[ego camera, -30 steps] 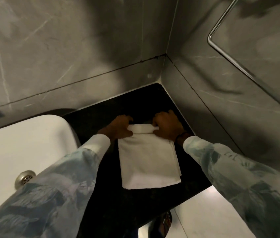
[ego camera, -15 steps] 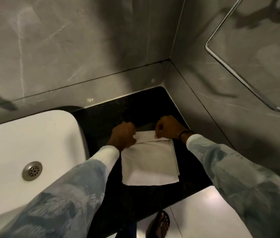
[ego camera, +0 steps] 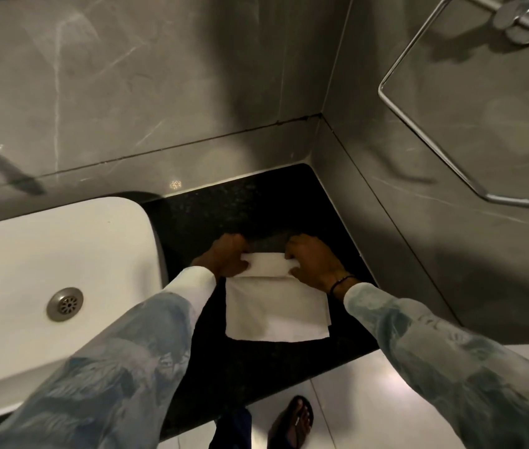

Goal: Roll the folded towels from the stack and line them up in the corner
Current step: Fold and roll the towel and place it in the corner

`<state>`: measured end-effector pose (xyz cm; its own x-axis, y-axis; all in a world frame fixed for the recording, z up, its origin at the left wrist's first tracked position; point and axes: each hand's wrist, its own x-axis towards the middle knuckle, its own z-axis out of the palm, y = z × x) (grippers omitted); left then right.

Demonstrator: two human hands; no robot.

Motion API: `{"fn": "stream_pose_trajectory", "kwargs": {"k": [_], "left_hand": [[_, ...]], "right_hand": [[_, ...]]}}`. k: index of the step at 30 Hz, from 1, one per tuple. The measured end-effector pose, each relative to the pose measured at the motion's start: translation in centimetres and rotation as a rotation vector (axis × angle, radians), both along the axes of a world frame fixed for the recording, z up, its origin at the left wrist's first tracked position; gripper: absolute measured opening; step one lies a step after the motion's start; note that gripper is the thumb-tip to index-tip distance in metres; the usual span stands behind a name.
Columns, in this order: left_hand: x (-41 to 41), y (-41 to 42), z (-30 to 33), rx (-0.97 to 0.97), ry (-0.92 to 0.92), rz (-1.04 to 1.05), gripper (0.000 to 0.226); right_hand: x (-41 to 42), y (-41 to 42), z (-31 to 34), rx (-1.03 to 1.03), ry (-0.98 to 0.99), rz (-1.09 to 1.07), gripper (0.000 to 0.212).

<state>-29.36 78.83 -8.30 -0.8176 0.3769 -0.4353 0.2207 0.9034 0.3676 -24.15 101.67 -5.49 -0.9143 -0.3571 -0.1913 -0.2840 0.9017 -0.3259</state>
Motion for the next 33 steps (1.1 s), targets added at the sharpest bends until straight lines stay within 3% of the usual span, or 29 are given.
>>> {"fn": "stream_pose_trajectory", "kwargs": {"k": [2,6,11,16,20,22,26,28,33], "left_hand": [[1.3,0.0,0.2,-0.006,0.074,-0.034,0.043],[5.4,0.4,1.4,0.013,0.263,-0.049,0.042],[9.7,0.5,1.4,0.069,0.412,-0.045,0.055],[8.1,-0.2,4.1,0.109,0.053,0.066,0.029],[5.5,-1.5,3.8,-0.004,-0.144,0.105,0.063],[4.9,-1.8,0.6,-0.033,-0.212,0.104,0.076],[8.1,0.1,3.2,-0.017,-0.130,0.142,0.044],[9.9,0.5,3.6,-0.023,-0.080,0.211,0.047],[14.4,1.4,3.0,-0.161,0.001,0.145,0.063]], "right_hand": [[0.3,-0.4,0.3,0.007,-0.078,-0.020,0.028],[-0.6,-0.3,2.3,-0.078,-0.417,-0.130,0.028],[0.9,0.2,1.4,-0.071,-0.386,-0.219,0.054],[4.2,1.0,-0.2,-0.063,-0.229,-0.113,0.050],[5.8,1.0,-0.2,-0.034,-0.151,-0.002,0.048],[6.2,0.8,0.0,-0.013,-0.134,0.032,0.045],[5.4,0.8,1.0,-0.060,-0.275,-0.065,0.037],[4.6,0.8,1.9,-0.115,-0.370,-0.139,0.034],[6.6,0.1,1.7,-0.051,-0.389,-0.064,0.065]]}}
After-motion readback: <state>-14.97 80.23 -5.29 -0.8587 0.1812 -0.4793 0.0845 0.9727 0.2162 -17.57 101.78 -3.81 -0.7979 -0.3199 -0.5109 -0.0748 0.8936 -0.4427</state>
